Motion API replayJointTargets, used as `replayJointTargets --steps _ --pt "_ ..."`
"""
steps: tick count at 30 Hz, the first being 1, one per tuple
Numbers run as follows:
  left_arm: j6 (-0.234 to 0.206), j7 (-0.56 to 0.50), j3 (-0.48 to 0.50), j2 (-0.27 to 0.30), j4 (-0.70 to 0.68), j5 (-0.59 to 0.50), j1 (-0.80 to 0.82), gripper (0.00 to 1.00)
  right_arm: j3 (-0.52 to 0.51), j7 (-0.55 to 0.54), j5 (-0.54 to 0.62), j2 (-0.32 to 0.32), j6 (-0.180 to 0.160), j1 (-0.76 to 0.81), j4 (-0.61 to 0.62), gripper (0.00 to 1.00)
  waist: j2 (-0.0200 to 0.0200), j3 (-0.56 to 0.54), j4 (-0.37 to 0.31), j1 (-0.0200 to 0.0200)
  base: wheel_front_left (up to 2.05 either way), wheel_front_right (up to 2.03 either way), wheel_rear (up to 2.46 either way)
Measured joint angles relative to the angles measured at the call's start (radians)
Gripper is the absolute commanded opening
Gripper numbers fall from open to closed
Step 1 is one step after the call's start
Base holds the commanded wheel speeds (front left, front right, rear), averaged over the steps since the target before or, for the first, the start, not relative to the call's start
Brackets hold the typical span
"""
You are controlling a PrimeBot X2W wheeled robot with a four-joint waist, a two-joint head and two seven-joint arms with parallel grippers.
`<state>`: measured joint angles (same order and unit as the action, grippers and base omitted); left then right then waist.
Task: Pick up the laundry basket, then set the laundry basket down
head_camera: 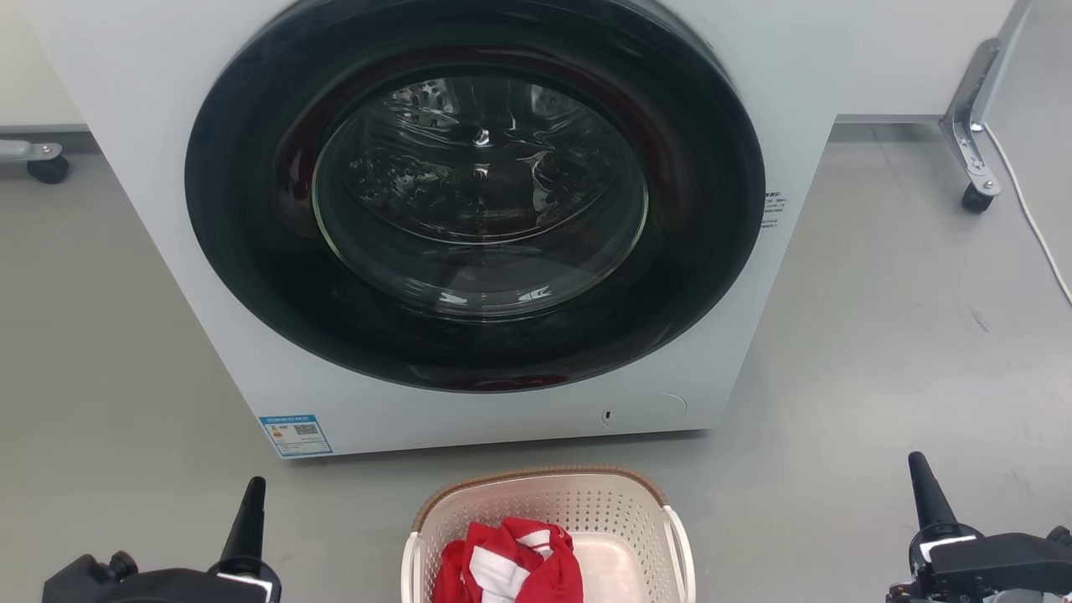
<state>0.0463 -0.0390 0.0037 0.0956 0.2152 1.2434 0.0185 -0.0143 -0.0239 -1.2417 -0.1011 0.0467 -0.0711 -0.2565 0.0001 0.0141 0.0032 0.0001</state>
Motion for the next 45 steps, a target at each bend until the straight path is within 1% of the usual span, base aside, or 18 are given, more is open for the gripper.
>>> replayJointTargets --steps 8,11,12,15,19,25,28,45 --pt "0.025 -0.021 0.025 -0.013 0.024 0.094 0.014 0.00 -0.034 -0.028 -0.102 0.016 0.021 -0.001 -0.011 0.00 0.0000 -0.004 -0.001 -0.0001 0.00 0.00 0.00" --pt "0.026 -0.030 0.033 -0.020 0.030 0.135 0.022 0.00 -0.046 -0.037 -0.141 0.023 0.029 -0.002 -0.015 0.00 0.0000 -0.005 -0.001 0.0000 0.00 0.00 0.00" --pt "0.034 -0.031 0.037 -0.022 0.034 0.145 0.023 0.00 -0.050 -0.038 -0.154 0.024 0.032 -0.002 -0.017 0.00 -0.0001 -0.005 -0.001 0.0000 0.00 0.00 0.00" --pt "0.036 -0.039 0.048 -0.027 0.042 0.189 0.026 0.00 -0.064 -0.047 -0.189 0.029 0.039 -0.003 -0.021 0.00 0.0000 -0.007 -0.002 0.0000 0.00 0.00 0.00" --pt "0.052 -0.048 0.056 -0.033 0.050 0.219 0.036 0.00 -0.076 -0.056 -0.228 0.037 0.047 -0.006 -0.027 0.00 -0.0001 -0.008 -0.002 0.0000 0.00 0.00 0.00" --pt "0.069 -0.065 0.079 -0.044 0.069 0.314 0.048 0.00 -0.106 -0.081 -0.314 0.050 0.063 -0.012 -0.038 0.00 0.0000 -0.011 -0.003 0.0000 0.00 0.00 0.00" --pt "0.070 -0.074 0.086 -0.050 0.076 0.343 0.059 0.00 -0.118 -0.089 -0.352 0.055 0.069 -0.017 -0.042 0.00 0.0000 -0.012 -0.003 0.0000 0.00 0.00 0.00" --pt "0.077 -0.074 0.088 -0.053 0.078 0.357 0.061 0.00 -0.119 -0.089 -0.354 0.057 0.071 -0.020 -0.042 0.00 0.0000 -0.012 -0.003 0.0000 0.00 0.00 0.00"
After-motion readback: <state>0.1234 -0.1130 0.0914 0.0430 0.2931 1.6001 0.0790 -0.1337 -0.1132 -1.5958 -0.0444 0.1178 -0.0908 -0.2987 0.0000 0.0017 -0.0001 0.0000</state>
